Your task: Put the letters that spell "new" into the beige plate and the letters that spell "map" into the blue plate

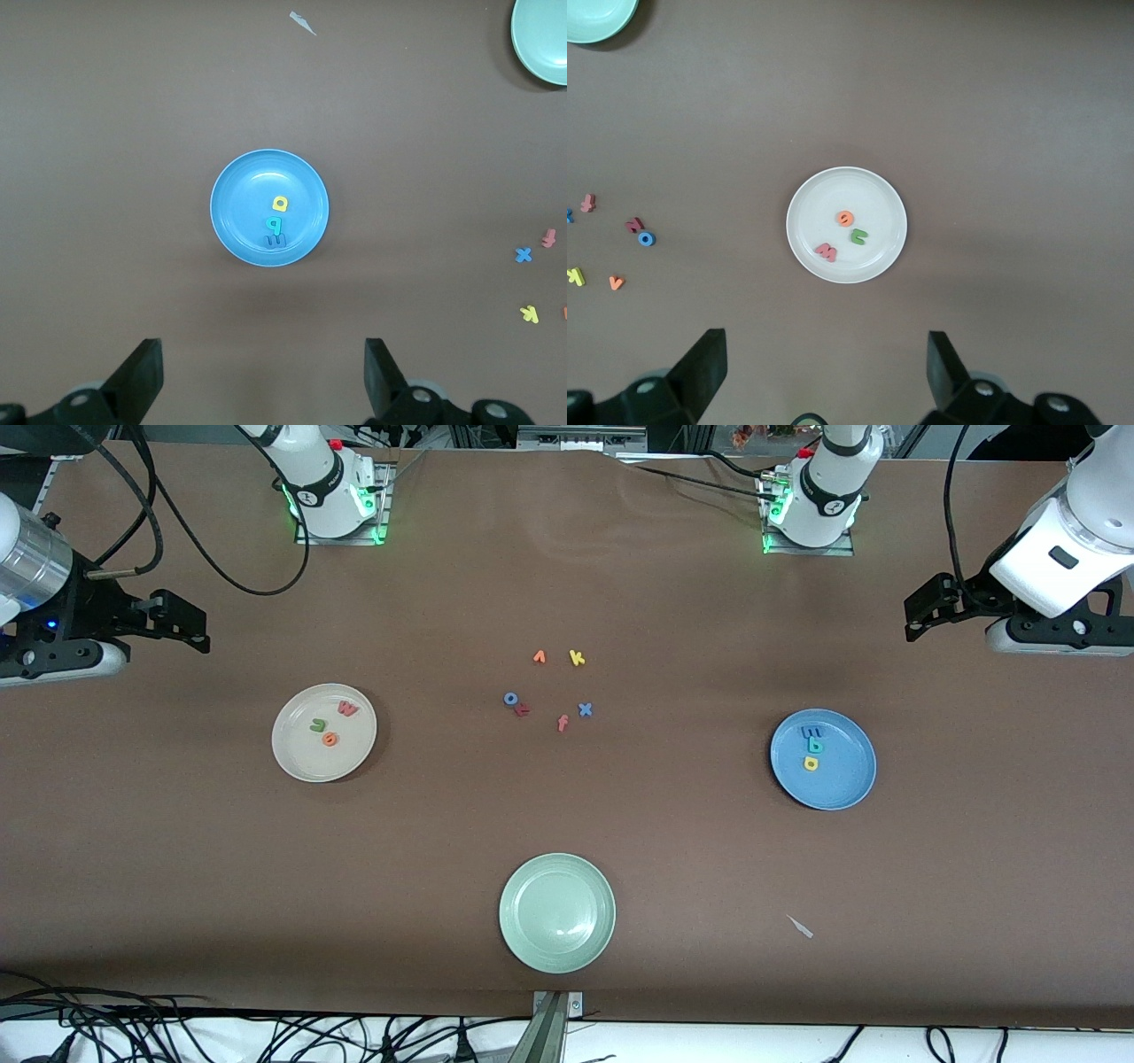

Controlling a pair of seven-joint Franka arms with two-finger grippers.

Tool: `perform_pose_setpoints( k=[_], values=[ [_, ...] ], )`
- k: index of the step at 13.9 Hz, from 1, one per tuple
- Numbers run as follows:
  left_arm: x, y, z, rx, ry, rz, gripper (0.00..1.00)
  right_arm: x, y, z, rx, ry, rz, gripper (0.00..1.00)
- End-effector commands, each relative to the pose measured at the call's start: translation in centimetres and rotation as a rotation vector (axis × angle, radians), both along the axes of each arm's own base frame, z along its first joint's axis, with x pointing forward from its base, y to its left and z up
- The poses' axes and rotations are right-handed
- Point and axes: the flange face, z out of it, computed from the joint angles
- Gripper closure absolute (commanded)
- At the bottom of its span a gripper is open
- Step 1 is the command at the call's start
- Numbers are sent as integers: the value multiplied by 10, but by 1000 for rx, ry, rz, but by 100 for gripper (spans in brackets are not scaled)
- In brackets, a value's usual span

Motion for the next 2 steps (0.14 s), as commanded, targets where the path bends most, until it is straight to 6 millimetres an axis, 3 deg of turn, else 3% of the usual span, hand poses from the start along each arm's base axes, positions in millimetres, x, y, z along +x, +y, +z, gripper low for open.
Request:
perform_pose_setpoints(
  k=[1,2],
  values=[
    [3,3,5,18,-11,-20,0,-2,-1,7,13,4,19,0],
    [3,3,5,18,-11,-20,0,-3,-2,7,11,5,19,0]
  ],
)
